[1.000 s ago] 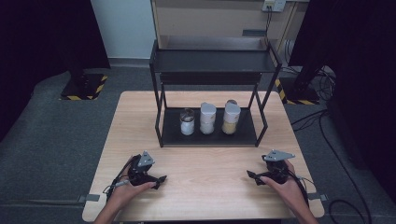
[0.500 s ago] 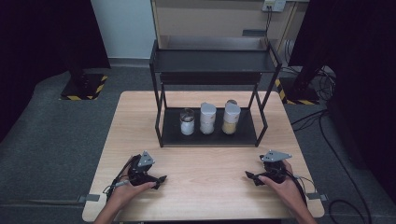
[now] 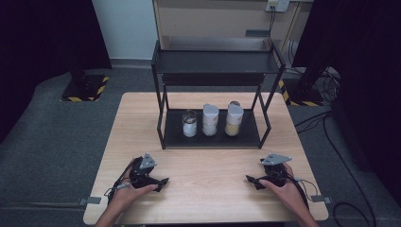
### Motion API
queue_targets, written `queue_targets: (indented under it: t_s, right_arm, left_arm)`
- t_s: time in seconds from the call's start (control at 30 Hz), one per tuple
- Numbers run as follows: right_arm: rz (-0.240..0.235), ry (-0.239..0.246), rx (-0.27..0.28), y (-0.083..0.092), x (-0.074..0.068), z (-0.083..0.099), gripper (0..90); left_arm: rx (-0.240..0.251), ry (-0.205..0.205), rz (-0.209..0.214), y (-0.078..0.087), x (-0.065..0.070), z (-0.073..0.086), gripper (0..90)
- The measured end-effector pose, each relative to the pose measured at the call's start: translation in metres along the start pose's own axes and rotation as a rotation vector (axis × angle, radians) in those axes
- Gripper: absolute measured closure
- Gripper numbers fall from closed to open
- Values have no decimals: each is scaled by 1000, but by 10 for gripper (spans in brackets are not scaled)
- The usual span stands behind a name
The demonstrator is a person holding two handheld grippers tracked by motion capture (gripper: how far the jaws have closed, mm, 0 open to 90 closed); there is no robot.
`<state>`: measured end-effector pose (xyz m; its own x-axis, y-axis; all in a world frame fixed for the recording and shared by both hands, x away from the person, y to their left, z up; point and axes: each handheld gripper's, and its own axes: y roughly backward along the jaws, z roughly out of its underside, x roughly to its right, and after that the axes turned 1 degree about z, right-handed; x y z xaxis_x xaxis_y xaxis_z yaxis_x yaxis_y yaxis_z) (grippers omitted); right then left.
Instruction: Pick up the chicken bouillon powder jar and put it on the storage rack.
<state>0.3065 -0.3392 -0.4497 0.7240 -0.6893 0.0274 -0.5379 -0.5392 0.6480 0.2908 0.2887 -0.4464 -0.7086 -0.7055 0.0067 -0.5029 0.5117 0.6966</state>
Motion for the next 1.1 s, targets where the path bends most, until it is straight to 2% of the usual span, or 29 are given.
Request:
queue_targets:
  t_s: [0.27,0.43,1.1]
  right_arm:
    - [11,13,-38,-4,-4,-7,39]
    - [8,-13,-52,-5,-2,-9,28]
    - [2,-17,-54,-5,-1,-9,19]
  left_arm:
    - [0,0,0,0,0,0,0]
    - [0,0,0,0,0,0,0]
    - [0,0,0,0,0,0,0]
